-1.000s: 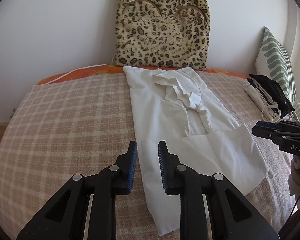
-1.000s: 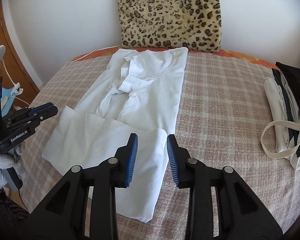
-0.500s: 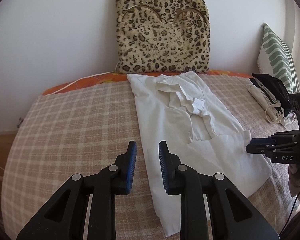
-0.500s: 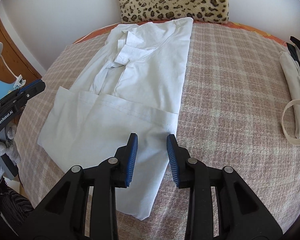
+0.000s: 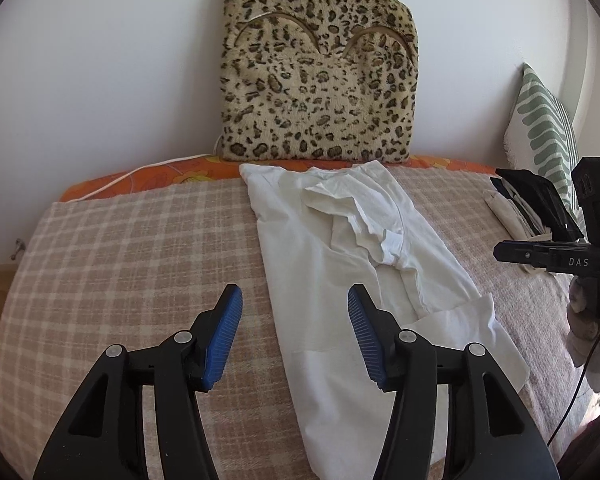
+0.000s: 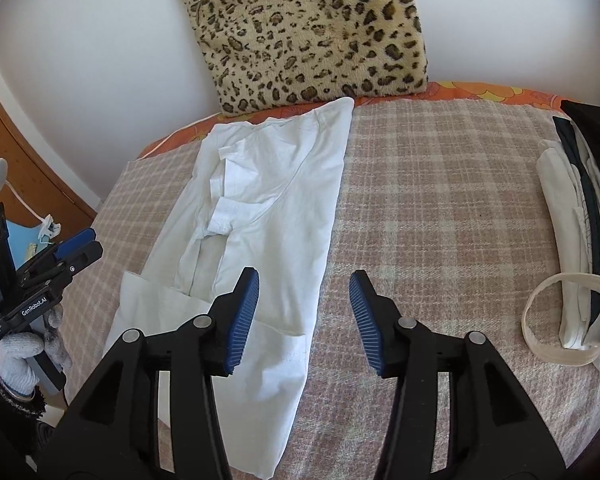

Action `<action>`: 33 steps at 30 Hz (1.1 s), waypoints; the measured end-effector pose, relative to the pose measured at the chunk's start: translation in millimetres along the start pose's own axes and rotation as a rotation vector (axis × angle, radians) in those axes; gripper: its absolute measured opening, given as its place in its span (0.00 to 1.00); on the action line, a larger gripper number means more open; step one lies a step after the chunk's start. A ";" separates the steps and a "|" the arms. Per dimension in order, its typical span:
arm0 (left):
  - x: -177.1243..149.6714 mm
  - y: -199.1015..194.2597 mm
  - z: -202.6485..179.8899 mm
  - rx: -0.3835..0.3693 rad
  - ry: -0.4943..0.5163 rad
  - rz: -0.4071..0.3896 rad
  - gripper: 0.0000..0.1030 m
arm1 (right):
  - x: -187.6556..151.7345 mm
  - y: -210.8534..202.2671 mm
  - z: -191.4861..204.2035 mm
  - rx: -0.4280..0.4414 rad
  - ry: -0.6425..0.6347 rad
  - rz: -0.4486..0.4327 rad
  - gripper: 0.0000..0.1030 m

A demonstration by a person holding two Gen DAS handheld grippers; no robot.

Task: Fold small clothes
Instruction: 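Move both open tools along the shirt to its collar end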

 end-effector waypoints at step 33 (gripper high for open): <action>107.5 181.7 83.3 -0.341 -0.358 0.206 0.53 | 164.5 128.6 -53.6 0.179 0.171 0.077 0.61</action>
Point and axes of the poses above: each gripper's, at about its wrist camera, not at the fingertips, and y roughly the way its jaws point, z to its left, x to its top, the point moved 10 cm from there along y, roughly the way its jaws point, and after that the axes turned 6 degrees about z, right-handed, at the moved point
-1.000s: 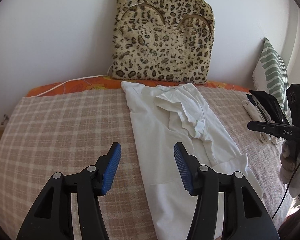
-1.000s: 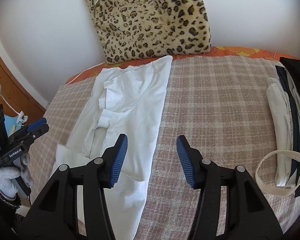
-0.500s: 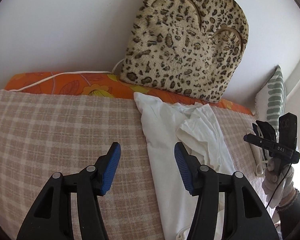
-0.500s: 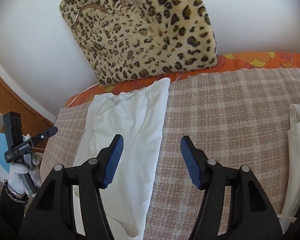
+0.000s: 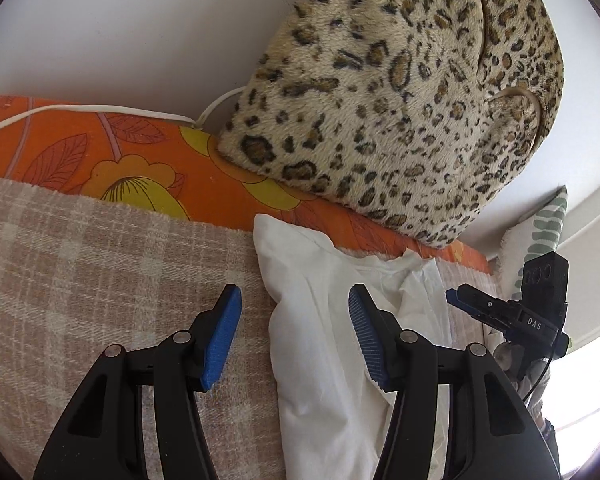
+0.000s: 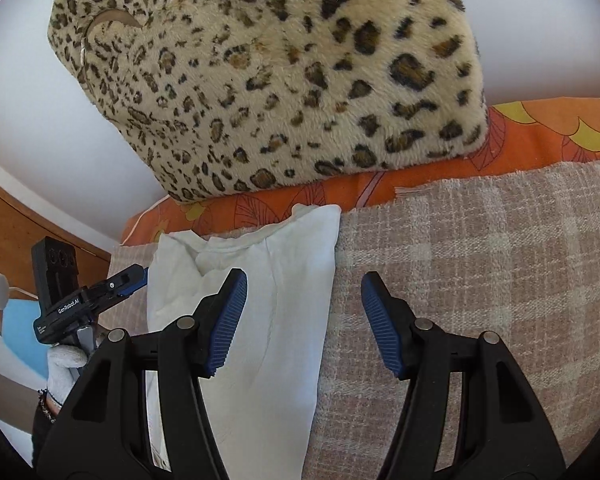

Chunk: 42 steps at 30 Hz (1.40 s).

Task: Fold small clothes
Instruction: 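Move both open tools along the shirt to its collar end, then close both grippers on the collar end and lift it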

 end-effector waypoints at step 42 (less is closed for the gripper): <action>-5.6 -78.2 -88.2 -0.047 0.167 -0.133 0.02 | -1.2 -75.5 69.8 0.026 -0.115 -0.098 0.06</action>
Point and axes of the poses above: each gripper's, at about its wrist camera, not at the fingertips, and y roughly the way its jaws point, z to its left, x to its top, the point moved 10 cm from there along y, roughly the way its jaws point, and after that the axes turned 6 degrees about z, right-handed, at the moved point
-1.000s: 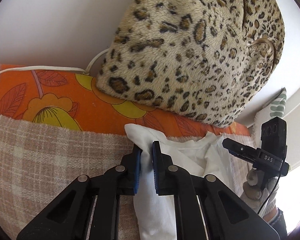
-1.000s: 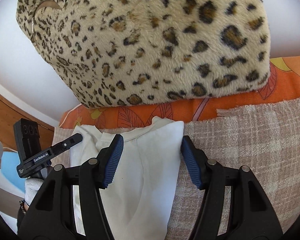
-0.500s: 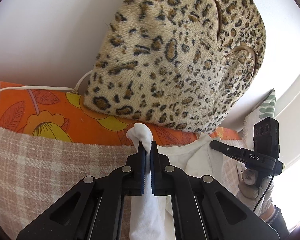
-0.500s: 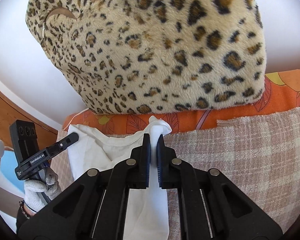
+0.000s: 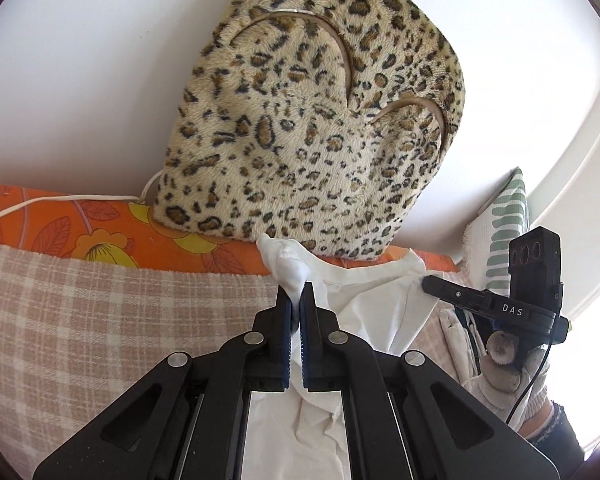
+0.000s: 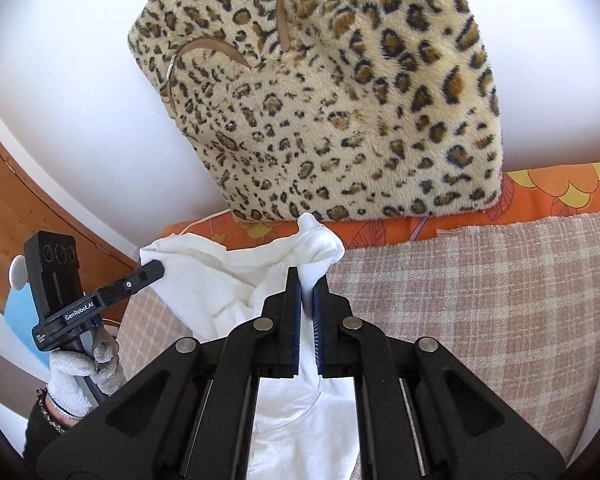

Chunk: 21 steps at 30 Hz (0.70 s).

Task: Fold small clothes
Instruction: 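Close both grippers on the collar end and lift it, then fold the held collar end over onto the hem fold and open both grippers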

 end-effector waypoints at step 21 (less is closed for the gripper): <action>-89.5 -68.9 -51.6 0.011 0.036 -0.002 0.02 | -102.6 -72.7 53.6 -0.020 -0.072 0.004 0.06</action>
Point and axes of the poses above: each gripper's, at about its wrist camera, not at the fingertips, and y roughly the way its jaws point, z to its left, x to its top, the point moved 10 cm from there along y, roughly the way its jaws point, and after that the axes turned 6 degrees about z, right-handed, at the moved point
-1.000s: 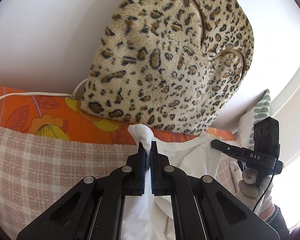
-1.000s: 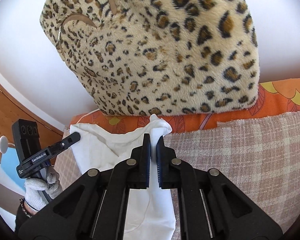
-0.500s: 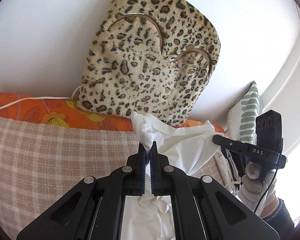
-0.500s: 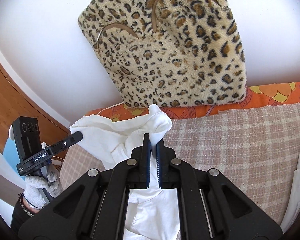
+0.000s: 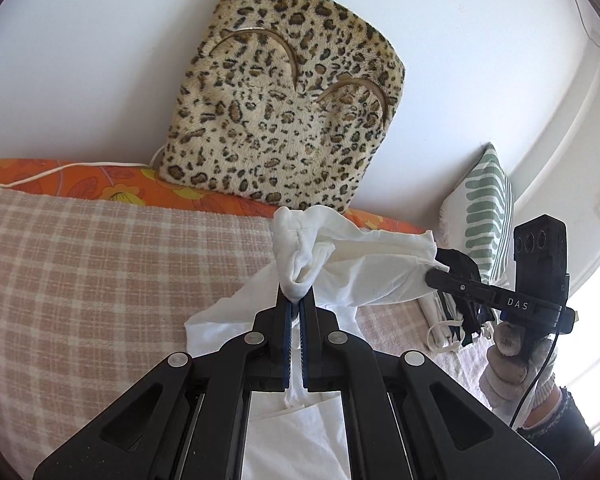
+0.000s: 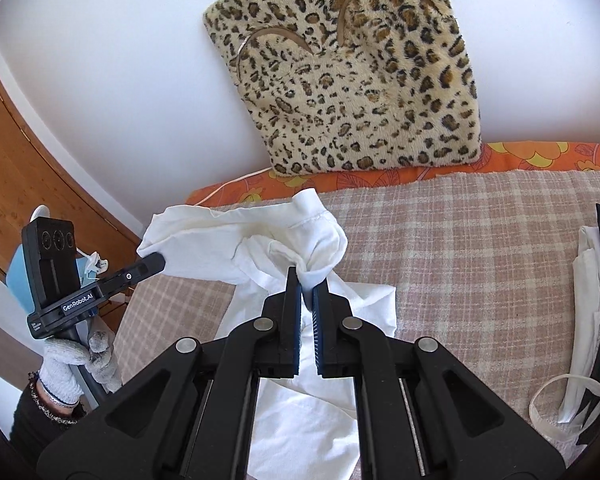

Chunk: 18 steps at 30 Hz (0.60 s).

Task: Fold small clothes
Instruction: 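Fold the held collar end over onto the hem fold and open both grippers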

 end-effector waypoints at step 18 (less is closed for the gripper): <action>-129.4 -15.9 2.0 0.031 0.025 0.115 0.02 | -121.6 -21.9 14.0 -0.063 -0.077 0.068 0.06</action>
Point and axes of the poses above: each gripper's, at about its wrist camera, not at the fingertips, and y roughly the way its jaws point, z to its left, x to its top, the point moved 10 cm from there along y, roughly the way its jaws point, and after that the axes turned 6 degrees about z, right-handed, at the moved point
